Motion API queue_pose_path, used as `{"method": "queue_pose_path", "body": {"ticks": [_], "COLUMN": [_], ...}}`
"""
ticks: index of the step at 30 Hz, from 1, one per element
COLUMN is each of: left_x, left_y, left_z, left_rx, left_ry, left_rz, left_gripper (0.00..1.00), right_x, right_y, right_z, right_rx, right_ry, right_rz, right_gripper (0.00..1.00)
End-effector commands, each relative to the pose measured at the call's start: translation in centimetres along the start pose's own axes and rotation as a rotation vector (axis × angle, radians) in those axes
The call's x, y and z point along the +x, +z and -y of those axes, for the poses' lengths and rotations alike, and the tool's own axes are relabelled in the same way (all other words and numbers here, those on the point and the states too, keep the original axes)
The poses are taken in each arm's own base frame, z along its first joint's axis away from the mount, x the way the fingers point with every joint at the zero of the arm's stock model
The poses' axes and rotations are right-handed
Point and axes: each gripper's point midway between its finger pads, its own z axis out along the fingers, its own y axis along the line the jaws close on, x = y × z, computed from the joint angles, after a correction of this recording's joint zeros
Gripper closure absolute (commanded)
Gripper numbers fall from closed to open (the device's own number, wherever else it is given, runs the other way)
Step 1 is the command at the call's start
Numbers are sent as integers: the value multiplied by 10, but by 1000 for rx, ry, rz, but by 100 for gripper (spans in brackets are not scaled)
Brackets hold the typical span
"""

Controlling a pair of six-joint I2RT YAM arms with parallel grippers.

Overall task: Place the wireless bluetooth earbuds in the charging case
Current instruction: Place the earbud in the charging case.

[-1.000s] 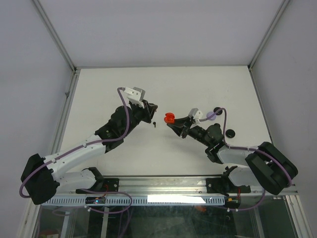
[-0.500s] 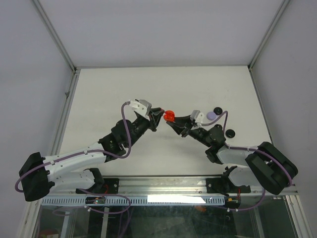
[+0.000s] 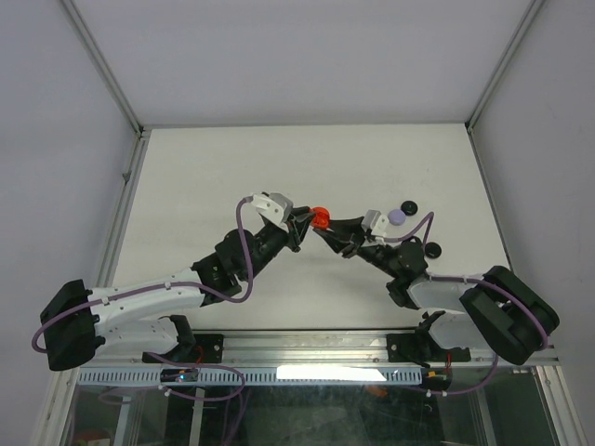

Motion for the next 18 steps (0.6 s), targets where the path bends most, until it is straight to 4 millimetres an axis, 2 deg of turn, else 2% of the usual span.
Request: {"method": "queue_pose_path", "body": {"ticks": [1,18], "left_x": [-25,-8], "left_y": [5,10], "left_z": [9,17], "left_rx": [16,36], "left_ry": [-11,-17], "left_rz": [82,26], "left_gripper": [91,92], "right_x": [-25,-25], "right_y": [1,-3], "right_z": [-4,4], "right_rx": [-17,34], "right_ry": [-55,-50], "right_rz": [94,93], "right_gripper": [100,100]}}
